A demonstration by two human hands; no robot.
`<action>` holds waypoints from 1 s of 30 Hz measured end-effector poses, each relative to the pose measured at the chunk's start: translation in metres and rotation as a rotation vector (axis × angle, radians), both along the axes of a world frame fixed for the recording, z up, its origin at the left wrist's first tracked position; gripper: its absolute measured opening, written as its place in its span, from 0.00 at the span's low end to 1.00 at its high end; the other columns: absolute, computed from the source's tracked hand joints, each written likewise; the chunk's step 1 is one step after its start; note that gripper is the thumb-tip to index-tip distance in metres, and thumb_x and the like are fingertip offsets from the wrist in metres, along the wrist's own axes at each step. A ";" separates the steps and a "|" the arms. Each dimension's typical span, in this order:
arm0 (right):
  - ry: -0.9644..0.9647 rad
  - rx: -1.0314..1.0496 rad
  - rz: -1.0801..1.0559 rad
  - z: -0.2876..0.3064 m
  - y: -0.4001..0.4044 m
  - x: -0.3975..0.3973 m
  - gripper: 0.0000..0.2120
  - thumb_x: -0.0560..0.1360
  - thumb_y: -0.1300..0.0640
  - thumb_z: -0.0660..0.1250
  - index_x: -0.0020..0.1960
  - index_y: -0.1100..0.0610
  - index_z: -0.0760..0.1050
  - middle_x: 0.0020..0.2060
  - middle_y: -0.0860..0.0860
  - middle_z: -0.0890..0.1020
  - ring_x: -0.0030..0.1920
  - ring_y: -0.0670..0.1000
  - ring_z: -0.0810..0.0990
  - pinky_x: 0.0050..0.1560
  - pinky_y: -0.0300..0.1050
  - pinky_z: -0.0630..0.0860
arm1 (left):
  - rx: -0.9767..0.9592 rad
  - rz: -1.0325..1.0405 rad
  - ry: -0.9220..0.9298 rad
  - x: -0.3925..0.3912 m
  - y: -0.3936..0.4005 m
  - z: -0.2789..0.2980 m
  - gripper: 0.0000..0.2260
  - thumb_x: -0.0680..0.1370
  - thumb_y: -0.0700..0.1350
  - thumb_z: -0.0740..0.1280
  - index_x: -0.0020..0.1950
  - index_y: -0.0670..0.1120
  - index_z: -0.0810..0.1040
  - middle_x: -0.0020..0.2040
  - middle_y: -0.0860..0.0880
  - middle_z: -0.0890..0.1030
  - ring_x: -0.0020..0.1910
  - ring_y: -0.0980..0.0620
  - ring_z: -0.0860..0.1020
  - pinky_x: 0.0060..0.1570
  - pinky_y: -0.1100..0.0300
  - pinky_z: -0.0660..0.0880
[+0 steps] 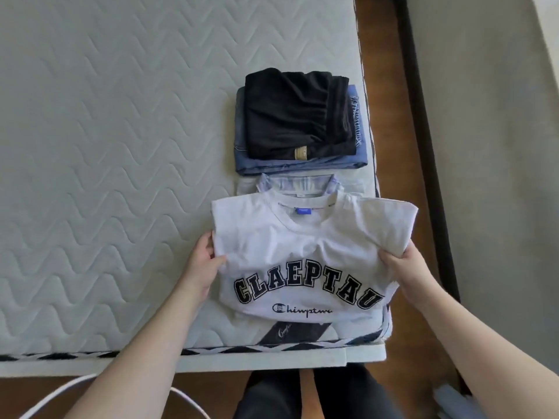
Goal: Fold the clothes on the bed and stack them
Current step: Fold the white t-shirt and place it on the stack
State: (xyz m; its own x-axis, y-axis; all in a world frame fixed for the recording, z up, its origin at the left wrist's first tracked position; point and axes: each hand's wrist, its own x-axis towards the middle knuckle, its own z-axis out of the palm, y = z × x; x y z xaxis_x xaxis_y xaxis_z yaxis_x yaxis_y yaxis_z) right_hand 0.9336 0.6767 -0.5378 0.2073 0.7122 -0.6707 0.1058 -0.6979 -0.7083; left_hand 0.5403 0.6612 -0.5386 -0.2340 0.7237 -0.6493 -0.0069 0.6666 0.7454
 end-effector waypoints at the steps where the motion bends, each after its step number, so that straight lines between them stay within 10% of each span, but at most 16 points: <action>1: 0.025 -0.053 0.000 -0.012 0.009 0.004 0.18 0.75 0.68 0.65 0.57 0.47 0.75 0.56 0.53 0.82 0.54 0.56 0.82 0.57 0.58 0.79 | -0.034 0.037 -0.022 -0.004 0.009 -0.010 0.24 0.73 0.23 0.60 0.65 0.42 0.70 0.58 0.43 0.79 0.48 0.55 0.80 0.47 0.59 0.77; 9: 0.234 -0.335 -0.045 -0.048 0.077 0.023 0.31 0.65 0.42 0.77 0.62 0.57 0.77 0.52 0.57 0.85 0.52 0.58 0.85 0.53 0.54 0.80 | -0.438 0.043 -0.313 -0.027 0.070 -0.050 0.23 0.72 0.60 0.69 0.59 0.45 0.80 0.54 0.45 0.84 0.52 0.49 0.82 0.49 0.53 0.77; 14: 0.191 -0.110 -0.072 -0.042 0.077 0.012 0.15 0.73 0.65 0.71 0.60 0.60 0.79 0.48 0.57 0.86 0.43 0.56 0.86 0.39 0.50 0.82 | -0.398 -0.077 -0.306 -0.032 0.079 -0.050 0.19 0.66 0.40 0.73 0.56 0.39 0.80 0.58 0.36 0.81 0.47 0.44 0.84 0.45 0.51 0.82; 21: 0.402 0.113 0.072 -0.014 0.086 0.017 0.20 0.71 0.64 0.69 0.63 0.59 0.77 0.56 0.58 0.83 0.55 0.56 0.83 0.49 0.46 0.81 | -0.078 -0.034 -0.361 -0.059 0.088 -0.032 0.21 0.70 0.30 0.67 0.62 0.39 0.77 0.58 0.41 0.82 0.56 0.46 0.82 0.54 0.53 0.80; 30: 0.024 0.020 -0.075 -0.085 0.142 -0.003 0.14 0.76 0.57 0.71 0.61 0.56 0.77 0.51 0.55 0.84 0.48 0.55 0.84 0.53 0.56 0.80 | -0.026 0.096 0.044 -0.039 0.146 -0.097 0.15 0.79 0.39 0.66 0.66 0.45 0.71 0.61 0.43 0.79 0.56 0.46 0.79 0.56 0.52 0.76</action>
